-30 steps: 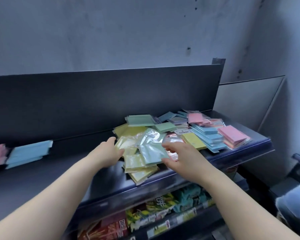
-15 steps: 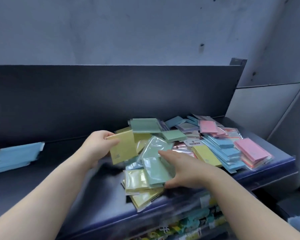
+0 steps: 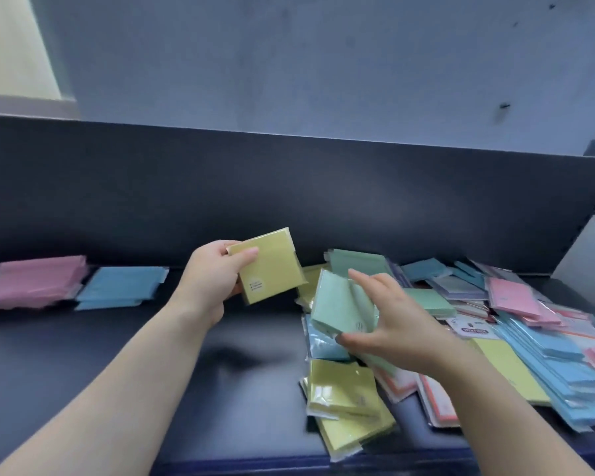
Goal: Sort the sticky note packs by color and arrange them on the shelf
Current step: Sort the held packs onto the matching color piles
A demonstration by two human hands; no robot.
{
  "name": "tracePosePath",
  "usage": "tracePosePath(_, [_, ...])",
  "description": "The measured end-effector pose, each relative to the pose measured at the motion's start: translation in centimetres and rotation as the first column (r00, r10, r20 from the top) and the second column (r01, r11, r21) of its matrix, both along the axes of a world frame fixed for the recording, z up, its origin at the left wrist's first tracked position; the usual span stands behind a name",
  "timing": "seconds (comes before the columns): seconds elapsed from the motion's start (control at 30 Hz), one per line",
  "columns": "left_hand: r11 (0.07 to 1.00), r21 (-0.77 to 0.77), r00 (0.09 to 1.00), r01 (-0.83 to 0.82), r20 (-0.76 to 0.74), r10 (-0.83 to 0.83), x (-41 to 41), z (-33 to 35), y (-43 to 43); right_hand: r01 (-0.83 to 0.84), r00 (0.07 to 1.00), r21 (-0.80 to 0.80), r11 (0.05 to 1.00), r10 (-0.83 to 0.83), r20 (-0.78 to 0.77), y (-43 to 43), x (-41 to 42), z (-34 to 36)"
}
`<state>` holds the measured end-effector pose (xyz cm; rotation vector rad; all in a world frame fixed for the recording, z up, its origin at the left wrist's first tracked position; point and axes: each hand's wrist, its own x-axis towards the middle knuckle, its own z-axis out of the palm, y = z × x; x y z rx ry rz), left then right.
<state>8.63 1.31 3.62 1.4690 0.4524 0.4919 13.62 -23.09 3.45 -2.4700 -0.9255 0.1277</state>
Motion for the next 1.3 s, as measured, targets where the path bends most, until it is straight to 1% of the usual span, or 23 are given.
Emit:
tracePosePath(0.13, [0.993,-0.01,0.993,-0.114,-0.021,0.114,-3.3,0.0,0.3,-0.049,0.999,0.095,0.994,0.047,0.025,2.3,-0.1,-0.3])
tracePosePath(0.27, [0.962,-0.004,0.96,-0.274,-0.058,0.273,-8.4,-0.6,1.2,-0.177,0.984,0.133,0.975,0.175,0.022,5.2,-1.4,0.3])
tracePosePath(0.47, [0.867,-0.045,0.865,-0.496,-0.114,0.489,-15.3,-2.4,1.8,-0.326,0.944,0.157,0.932,0.328,0.012,8.1,-4.8,-0.3])
tracePosePath(0.67, [0.758,-0.087,0.762,-0.646,-0.116,0.636,-20.0,-3.1,2.5,-0.409,0.908,0.157,0.899,0.418,-0.027,9.8,-7.5,-1.0])
tracePosePath(0.8, [0.725,-0.108,0.733,-0.68,-0.104,0.672,-21.5,-3.2,3.3,-0.437,0.895,0.13,0.89,0.445,-0.041,10.7,-8.6,-1.0])
tracePosePath(1.0, [0.743,-0.124,0.753,-0.658,-0.071,0.655,-23.1,-3.1,6.3,-0.428,0.901,0.098,0.898,0.433,-0.03,14.0,-9.8,-0.5])
tracePosePath(1.17, [0.752,-0.152,0.764,-0.641,-0.033,0.644,-24.4,-3.3,11.9,-0.407,0.912,0.065,0.911,0.409,-0.03,19.5,-11.3,-0.4])
tracePosePath(1.3, [0.773,-0.153,0.784,-0.616,-0.018,0.621,-26.0,-3.6,18.2,-0.382,0.924,0.03,0.924,0.382,0.003,25.6,-12.8,0.1])
